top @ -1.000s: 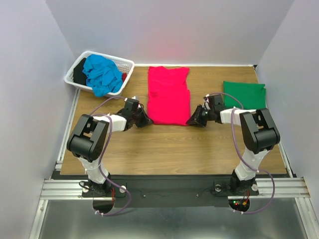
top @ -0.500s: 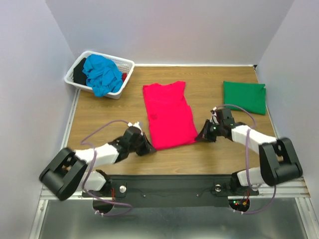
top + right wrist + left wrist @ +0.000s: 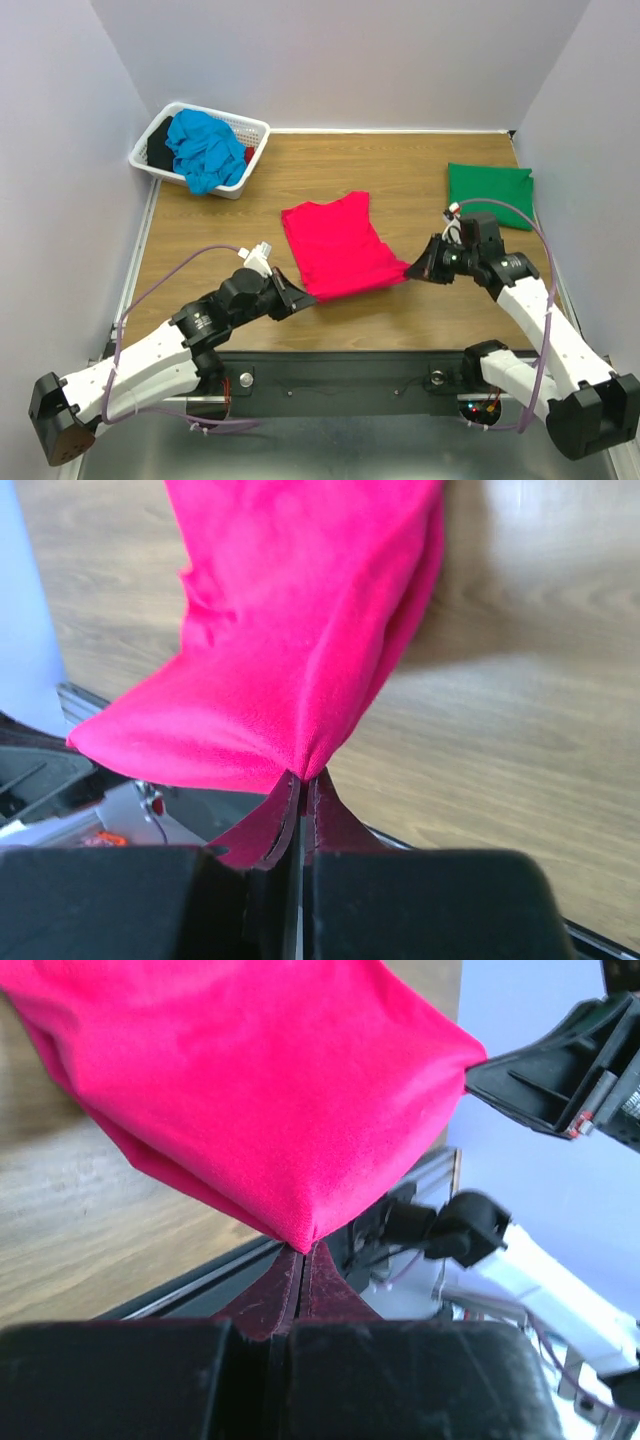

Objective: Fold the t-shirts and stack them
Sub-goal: Fold the tshirt

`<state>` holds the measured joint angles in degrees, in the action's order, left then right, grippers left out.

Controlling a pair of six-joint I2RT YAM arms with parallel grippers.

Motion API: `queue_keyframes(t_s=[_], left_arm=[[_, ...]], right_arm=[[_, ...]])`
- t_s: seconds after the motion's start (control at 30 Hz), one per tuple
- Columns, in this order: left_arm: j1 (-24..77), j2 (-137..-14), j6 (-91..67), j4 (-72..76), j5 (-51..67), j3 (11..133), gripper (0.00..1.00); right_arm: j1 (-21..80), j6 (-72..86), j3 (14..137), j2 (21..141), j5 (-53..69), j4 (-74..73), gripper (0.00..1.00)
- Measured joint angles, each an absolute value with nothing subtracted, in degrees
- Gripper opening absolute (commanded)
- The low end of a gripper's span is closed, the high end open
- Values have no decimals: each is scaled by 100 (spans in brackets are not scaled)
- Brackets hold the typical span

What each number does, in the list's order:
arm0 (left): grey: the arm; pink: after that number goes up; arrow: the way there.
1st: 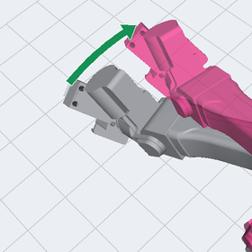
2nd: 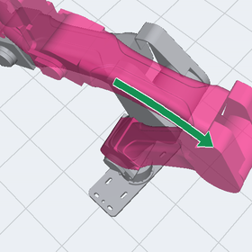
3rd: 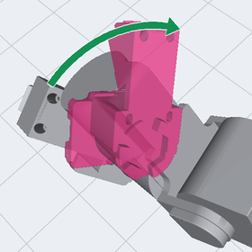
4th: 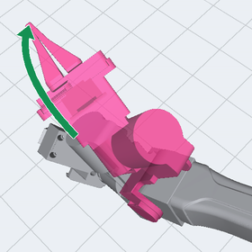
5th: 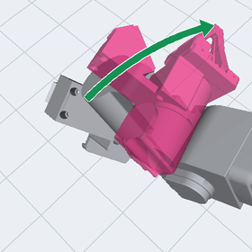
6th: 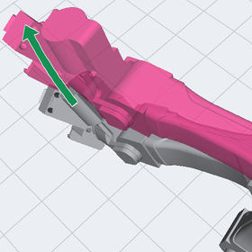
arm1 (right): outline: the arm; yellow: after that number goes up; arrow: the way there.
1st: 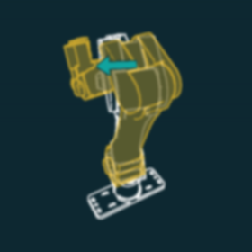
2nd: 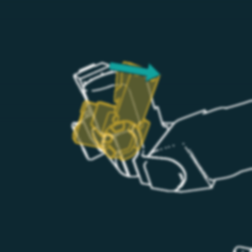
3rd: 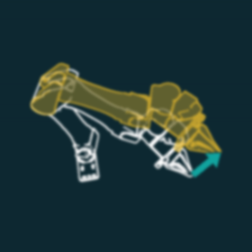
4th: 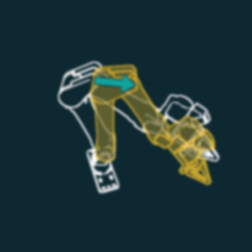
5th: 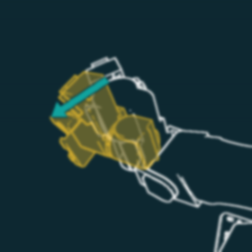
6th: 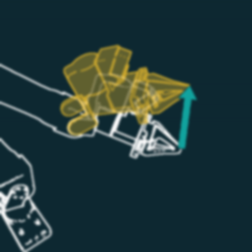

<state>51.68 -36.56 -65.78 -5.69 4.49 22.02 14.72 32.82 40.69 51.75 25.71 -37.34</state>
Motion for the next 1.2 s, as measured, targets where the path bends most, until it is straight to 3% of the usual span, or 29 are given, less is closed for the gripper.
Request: queue_keyframes(t_s=[0.43,0.67,1.2], left_arm=[[4681,-5131,-6045,-1441,-939,4141,0],[3614,-5699,-5496,-1157,-602,4257,0],[2320,-7223,-4552,-346,202,4842,0]], right_arm=[[1490,3236,6423,7349,1988,-3494,0],[1522,3212,7310,8322,2095,-3242,0],[1553,3166,8947,10261,2193,-2993,0]])
